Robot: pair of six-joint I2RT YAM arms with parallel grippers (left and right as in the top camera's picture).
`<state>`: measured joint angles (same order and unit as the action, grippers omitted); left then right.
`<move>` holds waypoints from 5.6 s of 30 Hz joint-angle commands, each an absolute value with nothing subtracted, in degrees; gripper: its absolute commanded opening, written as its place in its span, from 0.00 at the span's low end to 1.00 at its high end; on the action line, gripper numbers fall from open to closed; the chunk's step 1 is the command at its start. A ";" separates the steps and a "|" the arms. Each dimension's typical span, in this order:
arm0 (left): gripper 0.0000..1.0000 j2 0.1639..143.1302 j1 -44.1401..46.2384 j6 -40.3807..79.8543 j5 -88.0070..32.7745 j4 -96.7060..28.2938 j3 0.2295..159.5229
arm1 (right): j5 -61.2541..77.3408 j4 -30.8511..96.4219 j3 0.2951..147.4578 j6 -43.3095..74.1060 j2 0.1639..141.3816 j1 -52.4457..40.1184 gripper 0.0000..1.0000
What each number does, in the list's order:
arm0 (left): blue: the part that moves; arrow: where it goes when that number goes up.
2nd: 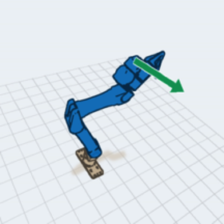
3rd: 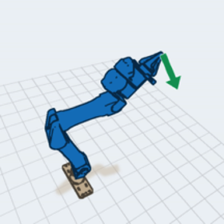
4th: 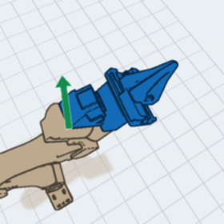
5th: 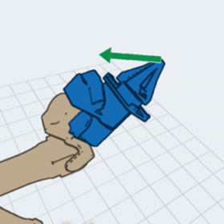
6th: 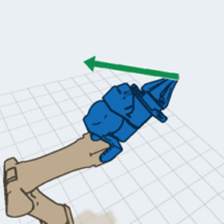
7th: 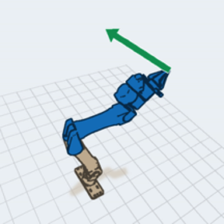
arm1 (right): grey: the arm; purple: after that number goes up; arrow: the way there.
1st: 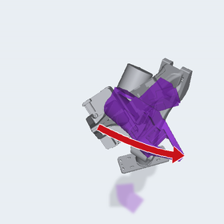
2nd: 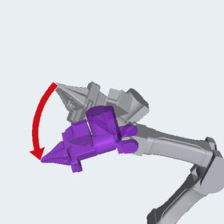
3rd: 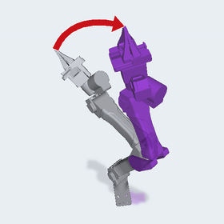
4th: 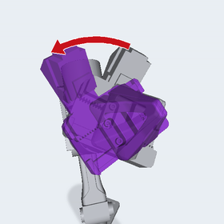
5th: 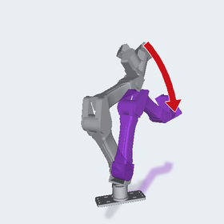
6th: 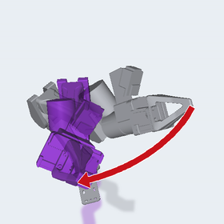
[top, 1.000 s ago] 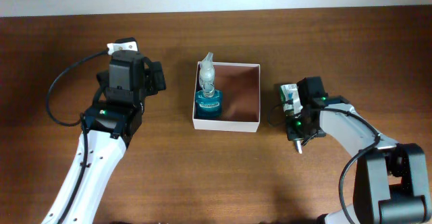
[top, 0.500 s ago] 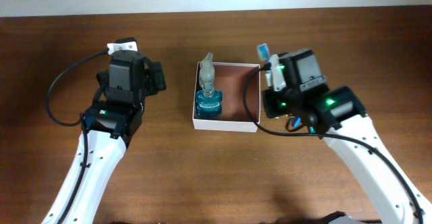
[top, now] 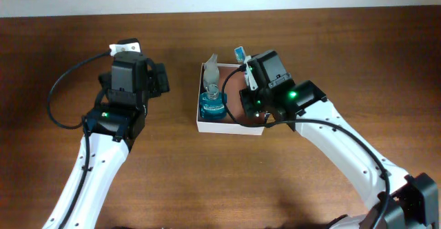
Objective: Pack container
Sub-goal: 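Lower the toothbrush into the box, open right gripper, withdraw right, then lower the right gripper onto the blue razor and grasp its handle, then carry the razor over the box, lower it inside and release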
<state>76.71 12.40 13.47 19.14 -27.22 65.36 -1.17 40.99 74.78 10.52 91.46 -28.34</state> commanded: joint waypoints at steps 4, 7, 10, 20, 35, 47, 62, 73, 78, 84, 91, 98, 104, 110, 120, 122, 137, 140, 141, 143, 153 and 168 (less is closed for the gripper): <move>0.99 76.27 12.21 13.19 19.75 -27.14 65.93 | -4.78 38.89 74.78 12.75 93.97 -28.86 0.05; 1.00 76.27 12.21 13.19 19.75 -27.14 65.93 | -4.82 37.89 74.78 14.31 95.77 -28.86 0.05; 0.99 76.27 12.21 13.19 19.75 -27.14 65.93 | -4.78 36.71 74.78 14.52 97.49 -28.86 0.06; 0.99 76.27 12.21 13.19 19.75 -27.14 65.93 | -3.33 36.77 73.95 16.60 100.38 -28.86 0.11; 0.99 76.27 12.21 13.19 19.75 -27.14 65.93 | -3.92 47.09 74.70 14.24 88.20 -23.05 0.21; 0.99 76.27 12.21 13.19 19.75 -27.14 65.93 | -3.49 59.35 73.03 14.22 81.21 -0.64 0.99; 0.99 76.27 12.21 13.19 19.75 -27.14 65.93 | 1.28 54.24 67.42 13.08 92.38 2.55 0.66; 0.99 76.27 12.21 13.19 19.75 -27.14 65.93 | 3.77 47.86 67.40 20.82 97.89 -4.21 0.38; 0.99 76.27 12.21 13.19 19.75 -27.14 65.93 | -1.74 46.83 67.40 26.85 98.21 -6.81 0.36; 0.99 76.27 12.21 13.19 19.75 -27.14 65.93 | -2.66 46.96 67.40 27.99 98.26 -7.05 0.25; 0.99 76.27 12.21 13.19 19.75 -27.14 65.93 | -2.66 47.51 67.40 27.99 98.26 -7.05 0.17; 0.99 76.27 12.21 13.19 19.75 -27.14 65.93 | -4.14 46.78 65.54 29.50 98.26 -7.01 0.19; 0.99 76.27 12.21 13.19 19.75 -27.14 65.93 | -5.65 43.18 61.91 32.01 98.28 -6.94 0.19; 0.99 76.27 12.21 13.19 19.73 -27.14 65.93 | -5.91 42.59 61.14 32.03 98.30 -5.37 0.19; 0.99 76.27 12.21 13.19 19.75 -27.14 65.93 | -6.24 38.52 59.35 32.03 100.92 -4.80 0.25; 1.00 76.27 12.21 13.19 19.75 -27.14 65.93 | -6.33 38.17 59.35 32.03 102.06 -4.80 0.25; 1.00 76.27 12.21 13.19 19.75 -27.14 65.93 | -7.18 34.35 57.58 32.01 102.76 -4.80 0.24; 1.00 76.27 12.21 13.19 19.75 -27.14 65.93 | -7.16 32.91 56.80 32.03 102.76 -4.80 0.24; 0.99 76.27 12.21 13.19 19.75 -27.14 65.93 | -7.16 32.58 56.64 32.03 102.76 -4.80 0.24; 0.99 76.27 12.21 13.19 19.75 -27.14 65.93 | -7.16 32.14 56.45 32.03 102.76 -4.80 0.24; 0.99 76.27 12.21 13.19 19.73 -27.14 65.93 | -7.16 31.97 56.45 31.99 102.76 -4.80 0.04; 0.99 76.27 12.21 13.19 19.75 -27.14 65.93 | -12.73 47.53 66.85 25.50 89.60 -4.89 0.04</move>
